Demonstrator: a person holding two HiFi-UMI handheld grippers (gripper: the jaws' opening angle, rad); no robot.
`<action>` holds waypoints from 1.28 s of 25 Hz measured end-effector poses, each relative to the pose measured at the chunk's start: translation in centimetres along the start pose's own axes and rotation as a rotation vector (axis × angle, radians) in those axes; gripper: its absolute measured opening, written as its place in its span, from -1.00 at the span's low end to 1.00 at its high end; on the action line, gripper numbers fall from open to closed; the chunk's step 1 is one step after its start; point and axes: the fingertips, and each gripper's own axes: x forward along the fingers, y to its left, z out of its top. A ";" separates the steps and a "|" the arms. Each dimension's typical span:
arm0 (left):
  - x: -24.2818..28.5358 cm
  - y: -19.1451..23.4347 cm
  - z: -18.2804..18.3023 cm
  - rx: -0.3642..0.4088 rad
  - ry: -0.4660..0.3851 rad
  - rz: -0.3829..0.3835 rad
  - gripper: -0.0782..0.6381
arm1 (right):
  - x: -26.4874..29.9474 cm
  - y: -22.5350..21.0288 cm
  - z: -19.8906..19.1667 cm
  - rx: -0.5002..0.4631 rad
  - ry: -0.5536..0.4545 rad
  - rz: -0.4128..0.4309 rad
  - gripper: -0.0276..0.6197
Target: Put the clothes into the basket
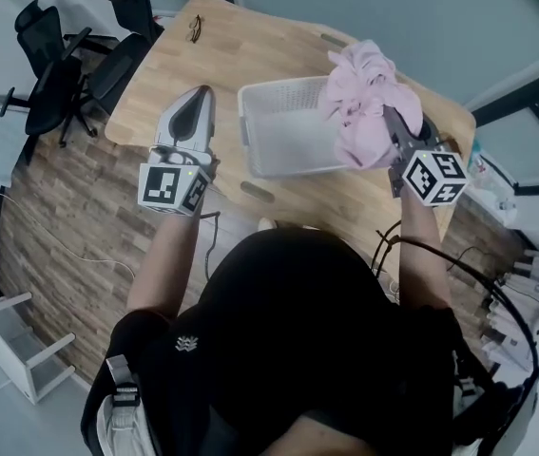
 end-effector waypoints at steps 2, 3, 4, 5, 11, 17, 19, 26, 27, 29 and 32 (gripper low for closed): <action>-0.7 0.4 0.2 -0.007 -0.006 0.023 -0.76 | 0.8 0.9 -0.1 -0.007 0.005 0.031 -0.50; -1.0 0.6 0.3 -0.012 -0.009 0.033 -0.76 | 1.2 1.3 -0.2 -0.009 0.010 0.044 -0.50; -1.3 0.8 0.4 -0.013 -0.011 0.041 -0.76 | 1.6 1.7 -0.3 -0.010 0.015 0.056 -0.50; -1.5 1.0 0.5 -0.012 -0.010 0.048 -0.76 | 2.0 2.1 -0.4 -0.012 0.018 0.067 -0.50; -2.9 3.0 -0.3 -0.012 0.005 0.100 -0.76 | 4.7 5.0 -1.4 -0.019 0.032 0.150 -0.50; -4.7 4.4 -0.9 -0.021 0.016 0.132 -0.76 | 5.8 7.9 -2.4 -0.022 0.057 0.199 -0.50; -5.4 4.5 -1.1 -0.032 0.023 0.138 -0.76 | 5.7 8.5 -3.0 -0.018 0.071 0.200 -0.50; -3.9 4.4 -2.9 -0.057 0.064 0.125 -0.76 | 7.4 8.0 -6.0 0.006 0.123 0.199 -0.50; -3.7 4.3 -3.2 -0.059 0.069 0.123 -0.76 | 7.6 8.0 -6.4 0.009 0.129 0.201 -0.50; -3.3 4.2 -3.7 -0.064 0.086 0.122 -0.76 | 7.9 7.9 -7.2 0.014 0.146 0.204 -0.50; -3.4 4.1 -4.8 -0.080 0.112 0.119 -0.76 | 7.9 8.1 -8.4 0.020 0.177 0.206 -0.50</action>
